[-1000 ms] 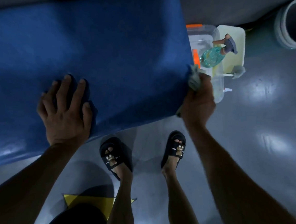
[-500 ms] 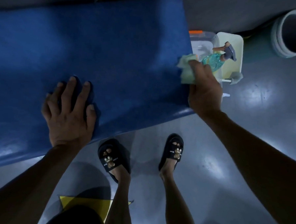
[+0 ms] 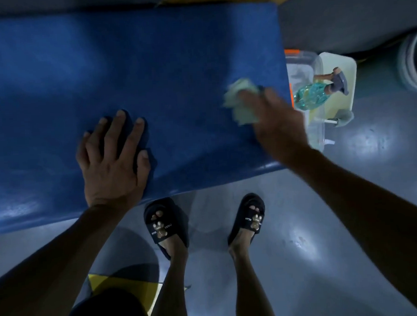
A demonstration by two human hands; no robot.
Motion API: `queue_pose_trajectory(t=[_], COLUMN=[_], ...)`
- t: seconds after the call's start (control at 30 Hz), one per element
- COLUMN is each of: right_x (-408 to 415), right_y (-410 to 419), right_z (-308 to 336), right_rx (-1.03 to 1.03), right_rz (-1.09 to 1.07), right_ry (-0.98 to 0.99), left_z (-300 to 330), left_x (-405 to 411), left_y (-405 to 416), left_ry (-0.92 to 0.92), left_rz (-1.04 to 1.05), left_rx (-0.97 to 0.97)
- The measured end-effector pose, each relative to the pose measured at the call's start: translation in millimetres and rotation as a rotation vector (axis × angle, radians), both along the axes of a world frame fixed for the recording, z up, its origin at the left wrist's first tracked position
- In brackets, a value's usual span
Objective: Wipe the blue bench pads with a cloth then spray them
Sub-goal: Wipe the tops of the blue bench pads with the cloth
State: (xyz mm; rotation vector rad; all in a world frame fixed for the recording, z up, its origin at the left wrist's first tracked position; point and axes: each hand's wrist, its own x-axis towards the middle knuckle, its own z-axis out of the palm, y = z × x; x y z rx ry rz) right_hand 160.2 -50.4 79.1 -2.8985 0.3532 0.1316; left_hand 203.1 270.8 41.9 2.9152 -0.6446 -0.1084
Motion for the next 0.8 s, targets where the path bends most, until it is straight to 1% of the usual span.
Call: queue_pose_trajectory(t=[0.07,0.1,0.13,0.17,0.2,0.27,0.33,0.4,0.43,0.47,0.5,0.53,0.6,0.63,0.67,0.7,0.73,0.8], right_x=[3.5,6.2,9.9,13.4,15.3,10.6,-2.8,-10.6,-11.2,-10.5,-8.4,-5.4,-0.4,2.7,6.9,10.5,12.6,10.9], right_y=[-13.9,-5.9,9.8,31.9,56.8,100.7,122.6,100.9,77.6,51.5,24.4,0.0,-24.2,-20.4,-9.2,6.8,27.9,75.6], right_z=[0.4,-2.2,-7.5,-11.2,-12.8,-12.3,-6.0,-0.8,-0.5,-0.9,-1.7,-1.0,-4.6,-8.3,-13.1,-18.0,-21.2,-21.0], right_rx=[-0.062,-0.081,-0.048,-0.002,0.039,0.085,0.100,0.050,0.007,-0.027,-0.037,-0.039,-0.044,-0.036,-0.026,-0.009,0.020,0.076], right_rz=[-0.182,-0.271,-0.374,-0.424,-0.401,-0.183,0.127,0.412,0.460,0.418,0.294,0.119,-0.259,-0.409,-0.511,-0.555,-0.539,-0.364], right_ry=[-0.114,-0.169,-0.190,-0.198,-0.202,-0.143,-0.123,-0.116,-0.105,-0.087,-0.060,-0.034,-0.098,-0.158,-0.219,-0.265,-0.293,-0.297], left_z=[0.3,0.3,0.5,0.8,1.2,1.7,2.1,2.0,1.9,1.9,2.1,2.3,2.2,2.2,2.3,2.6,3.1,4.1], left_x=[0.4,1.0,1.6,1.6,1.3,1.7,2.4,1.4,1.4,2.0,2.3,2.4,2.7,2.8,2.9,2.8,2.4,3.1], left_y=[0.6,0.9,1.7,2.2,1.6,0.6,1.0,1.6,1.2,0.7,0.4,0.4,0.7,0.8,0.8,0.6,0.3,-0.6], left_ry=[-0.003,0.001,0.008,0.012,0.007,-0.001,0.003,-0.005,-0.011,-0.008,0.000,0.006,0.006,0.008,0.010,0.012,0.015,0.028], left_rz=[-0.004,-0.006,-0.005,-0.003,-0.004,-0.009,-0.009,-0.009,-0.010,-0.012,-0.011,-0.008,-0.006,-0.007,-0.007,-0.006,-0.005,-0.007], left_rx=[0.003,0.007,0.013,0.018,0.020,0.026,0.031,0.035,0.035,0.031,0.030,0.029,0.026,0.026,0.026,0.026,0.027,0.030])
